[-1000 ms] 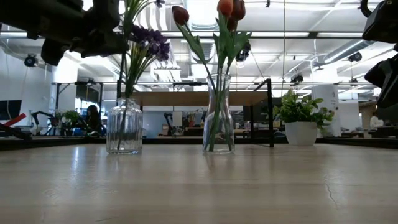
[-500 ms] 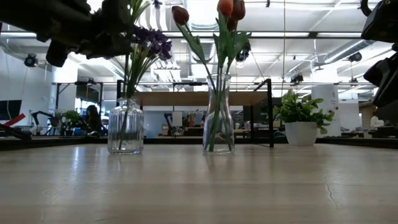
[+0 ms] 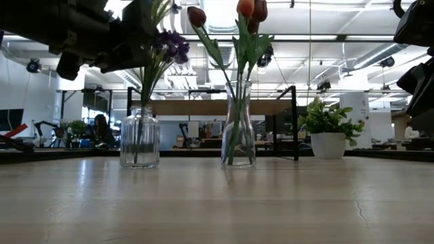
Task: Pick and place flowers into a vace then onto a shelf
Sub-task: Put the blue orchid into the left transparent vase
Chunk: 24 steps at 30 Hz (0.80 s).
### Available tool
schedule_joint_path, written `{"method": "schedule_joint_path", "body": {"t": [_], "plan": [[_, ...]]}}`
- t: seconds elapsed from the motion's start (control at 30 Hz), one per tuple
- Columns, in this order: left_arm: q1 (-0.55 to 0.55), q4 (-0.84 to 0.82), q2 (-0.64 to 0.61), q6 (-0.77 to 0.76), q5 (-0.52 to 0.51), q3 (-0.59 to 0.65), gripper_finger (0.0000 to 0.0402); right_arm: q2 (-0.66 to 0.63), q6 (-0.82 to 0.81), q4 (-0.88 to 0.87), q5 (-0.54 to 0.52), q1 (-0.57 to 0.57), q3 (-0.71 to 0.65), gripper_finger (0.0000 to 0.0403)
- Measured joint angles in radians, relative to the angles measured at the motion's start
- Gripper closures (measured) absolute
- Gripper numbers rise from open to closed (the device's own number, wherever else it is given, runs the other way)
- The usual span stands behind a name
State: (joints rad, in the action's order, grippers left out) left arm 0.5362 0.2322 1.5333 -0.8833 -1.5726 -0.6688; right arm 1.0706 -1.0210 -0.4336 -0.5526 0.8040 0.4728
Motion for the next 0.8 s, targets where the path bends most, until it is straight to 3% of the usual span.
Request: {"method": "schedule_joint_path", "body": {"t": [0.43, 0.8], "plan": [[0.002, 0.004, 0.002, 0.0, 0.005, -0.016, 0.0289, 0.0, 0.0, 0.002, 0.002, 0.0, 0.0, 0.0346], [0.007, 0.005, -0.016, 0.136, 0.234, -0.057, 0.0211, 0.0, 0.0, 0.003, 0.003, 0.0, 0.0, 0.0346]]}}
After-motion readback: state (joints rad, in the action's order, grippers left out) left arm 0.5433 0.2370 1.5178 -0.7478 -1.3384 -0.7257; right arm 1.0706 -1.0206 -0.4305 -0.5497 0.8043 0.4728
